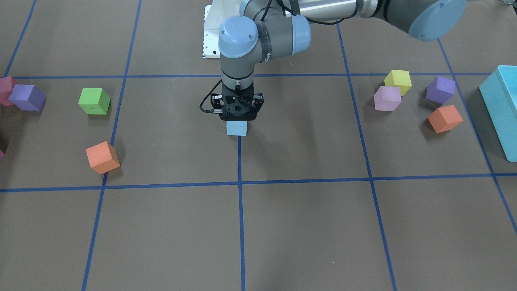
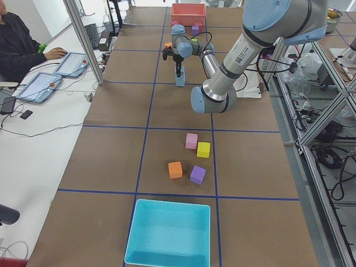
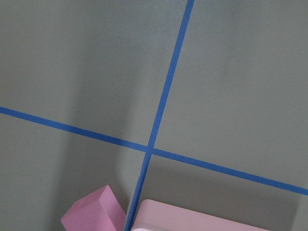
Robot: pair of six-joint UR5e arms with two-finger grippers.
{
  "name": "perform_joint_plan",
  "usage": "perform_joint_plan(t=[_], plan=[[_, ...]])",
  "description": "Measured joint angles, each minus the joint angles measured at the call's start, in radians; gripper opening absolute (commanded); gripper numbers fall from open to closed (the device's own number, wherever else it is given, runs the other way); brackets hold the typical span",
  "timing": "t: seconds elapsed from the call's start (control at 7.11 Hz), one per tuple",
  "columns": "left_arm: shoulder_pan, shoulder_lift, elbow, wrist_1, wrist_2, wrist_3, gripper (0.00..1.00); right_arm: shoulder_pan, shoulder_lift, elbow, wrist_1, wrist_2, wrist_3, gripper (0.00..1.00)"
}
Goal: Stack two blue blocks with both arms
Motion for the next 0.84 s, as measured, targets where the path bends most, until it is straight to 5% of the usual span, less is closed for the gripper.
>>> perform_joint_plan(t=[0.28,0.84], plan=[[0.000,-0.001,0.004,-0.001,0.000,0.000,0.96,0.000,0.001,0.000,0.000,0.000,0.001,1.00],[-0.011,0.004,-0.042,0.005,-0.004,0.003,0.98,0.003,0.004,0.000,0.000,0.000,0.001,1.00]])
